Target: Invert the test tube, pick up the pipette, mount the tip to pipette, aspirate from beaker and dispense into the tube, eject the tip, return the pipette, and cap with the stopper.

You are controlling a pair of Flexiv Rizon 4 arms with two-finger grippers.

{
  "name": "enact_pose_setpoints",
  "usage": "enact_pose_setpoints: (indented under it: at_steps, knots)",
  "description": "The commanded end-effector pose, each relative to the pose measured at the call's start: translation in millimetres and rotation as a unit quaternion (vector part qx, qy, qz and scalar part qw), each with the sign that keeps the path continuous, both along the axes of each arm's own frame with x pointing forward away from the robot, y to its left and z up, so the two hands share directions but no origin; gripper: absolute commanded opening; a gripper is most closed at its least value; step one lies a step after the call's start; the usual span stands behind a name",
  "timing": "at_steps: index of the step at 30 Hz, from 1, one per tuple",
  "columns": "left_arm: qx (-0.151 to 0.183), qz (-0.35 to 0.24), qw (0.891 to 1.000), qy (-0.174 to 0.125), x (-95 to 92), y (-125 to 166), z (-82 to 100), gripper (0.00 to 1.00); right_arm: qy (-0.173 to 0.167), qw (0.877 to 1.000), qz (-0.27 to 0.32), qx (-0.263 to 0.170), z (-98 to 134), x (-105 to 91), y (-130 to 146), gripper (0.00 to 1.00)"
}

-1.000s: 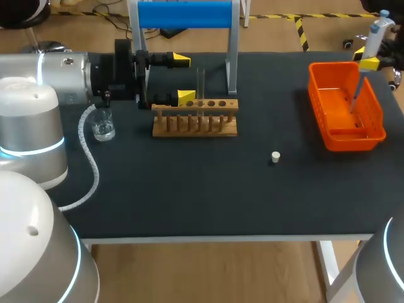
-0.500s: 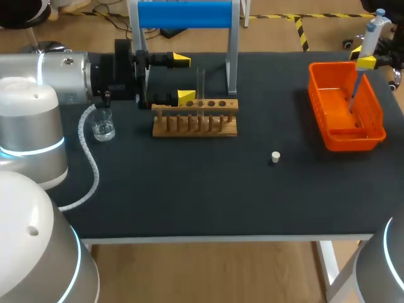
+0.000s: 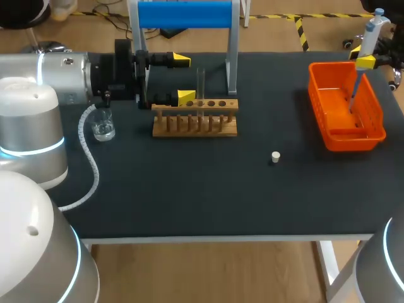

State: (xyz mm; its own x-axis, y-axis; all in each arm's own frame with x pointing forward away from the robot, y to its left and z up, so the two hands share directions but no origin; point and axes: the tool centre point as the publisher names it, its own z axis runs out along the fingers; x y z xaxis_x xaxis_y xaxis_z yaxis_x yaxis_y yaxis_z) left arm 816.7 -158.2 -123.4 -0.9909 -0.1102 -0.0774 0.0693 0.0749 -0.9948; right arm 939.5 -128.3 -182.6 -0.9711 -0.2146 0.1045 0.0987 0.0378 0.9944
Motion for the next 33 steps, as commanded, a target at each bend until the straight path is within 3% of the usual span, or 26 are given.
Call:
enact_pose_setpoints:
  at_steps: [1, 18, 22, 33]
  knots:
    - [-0.001, 0.002, 1.0, -0.001, -0.8, -0.6, -0.3, 1.0, 0.0, 1.0, 0.0, -0.002, 1.2, -0.2, -0.2, 0.0]
    - [-0.001, 0.002, 1.0, -0.001, -0.8, -0.6, -0.3, 1.0, 0.0, 1.0, 0.0, -0.002, 1.2, -0.2, -0.2, 0.0]
    - [0.01, 0.003, 1.0, -0.003, 7.7, -19.9, 5.8, 1.0, 0.0, 1.0, 0.0, -0.002, 1.2, -0.2, -0.2, 0.0]
    - [0.011, 0.002, 0.999, 0.053, 44.9, -99.9, 25.2, 1.0, 0.0, 1.0, 0.0, -0.002, 1.2, -0.2, -0.2, 0.0]
